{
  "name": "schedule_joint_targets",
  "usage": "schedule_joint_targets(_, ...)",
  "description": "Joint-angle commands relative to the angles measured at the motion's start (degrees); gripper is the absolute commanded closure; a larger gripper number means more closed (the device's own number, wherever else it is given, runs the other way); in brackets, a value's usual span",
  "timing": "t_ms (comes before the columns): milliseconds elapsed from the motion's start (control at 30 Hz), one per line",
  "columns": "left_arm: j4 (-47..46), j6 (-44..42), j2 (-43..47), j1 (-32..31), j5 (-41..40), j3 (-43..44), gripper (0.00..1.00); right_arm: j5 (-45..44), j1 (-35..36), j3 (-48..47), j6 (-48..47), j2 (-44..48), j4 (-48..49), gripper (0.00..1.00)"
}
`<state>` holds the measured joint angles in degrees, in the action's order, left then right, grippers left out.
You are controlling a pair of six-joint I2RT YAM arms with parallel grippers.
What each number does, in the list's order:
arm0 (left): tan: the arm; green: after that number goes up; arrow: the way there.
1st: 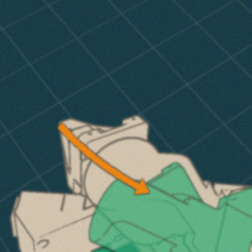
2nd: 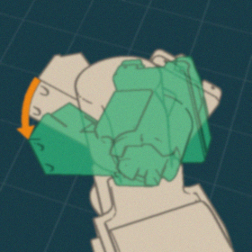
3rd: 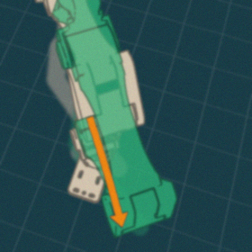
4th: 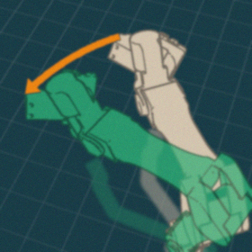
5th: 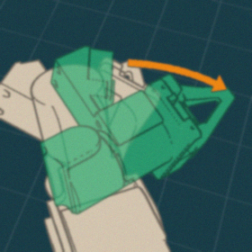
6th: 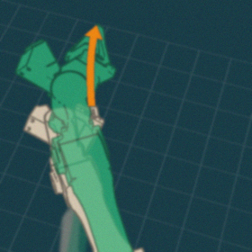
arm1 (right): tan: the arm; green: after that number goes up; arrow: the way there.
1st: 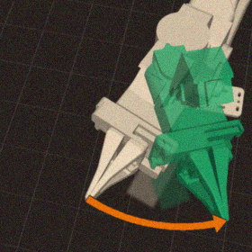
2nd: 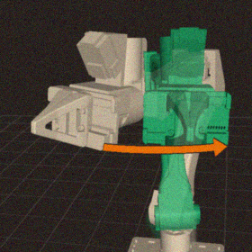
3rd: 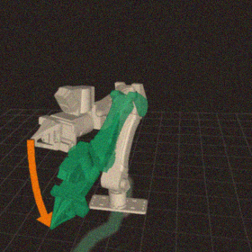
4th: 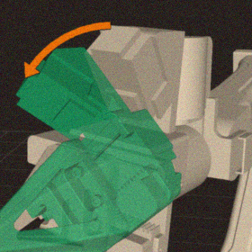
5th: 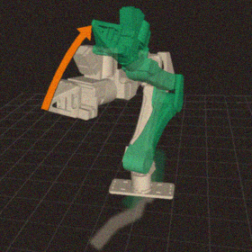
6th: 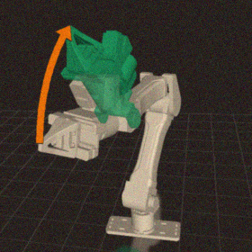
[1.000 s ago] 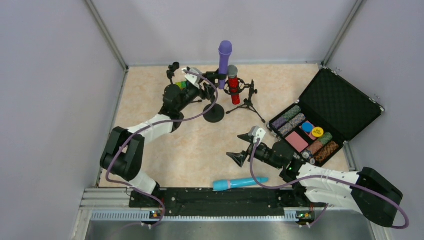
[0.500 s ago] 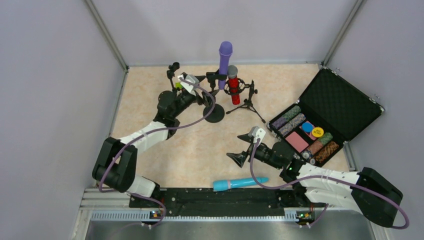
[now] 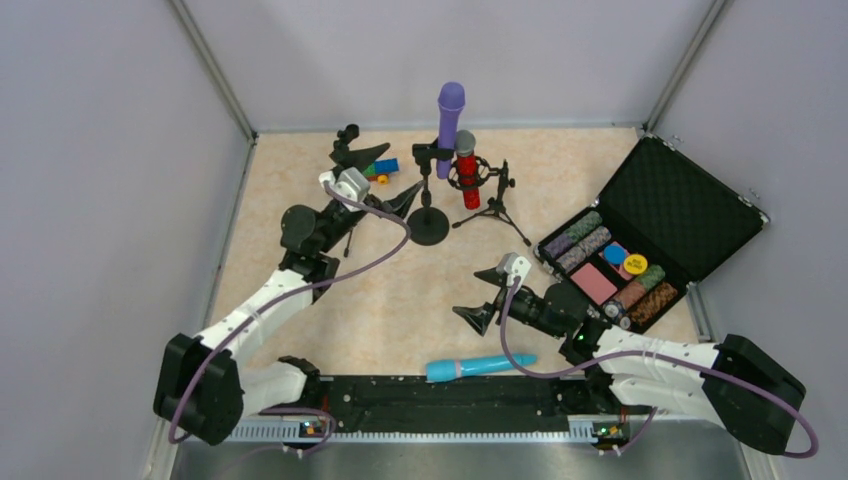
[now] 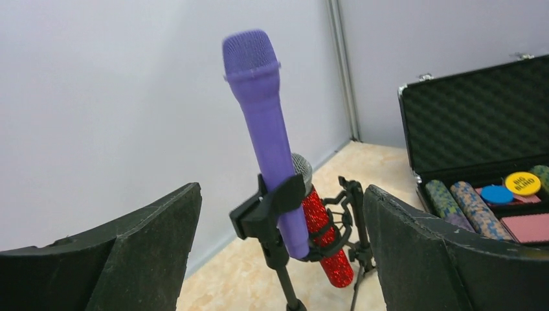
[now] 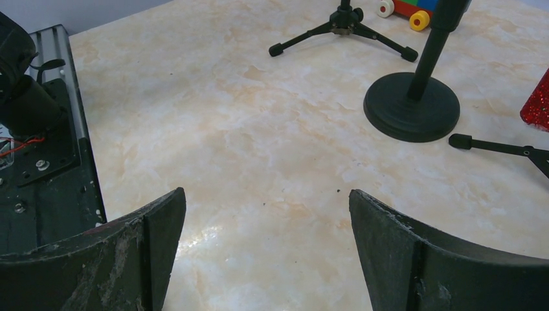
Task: Attach the microphones to the stand
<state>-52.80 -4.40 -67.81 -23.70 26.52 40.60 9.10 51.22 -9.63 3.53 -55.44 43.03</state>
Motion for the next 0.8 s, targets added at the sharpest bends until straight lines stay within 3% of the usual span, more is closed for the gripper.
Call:
schedule_joint_targets(0,3.56,-1.78,5.03,0.15,-5.44,2.02,0.01,0.81,-0.08,-1.27,0.91,0.75,1.62,0.07)
schedule_joint_targets(367,13.35,-3.01,8.95,1.23,-19.61,6.39,0.01,0.90,-0.07,-0.85,1.63,1.18,1.59,0.07)
schedule_joint_targets(533,19.16,-2.44,6.11,3.82,-20.34,10.07,0.01,0.99,-0.13,-0.52,2.08,1.03,1.77,0.07)
schedule_joint_targets(767,20.45,-0.03,1.41,7.77,-21.54,12.33,0.01,1.03,-0.15,-0.30,2.22,1.45,1.26,0.07)
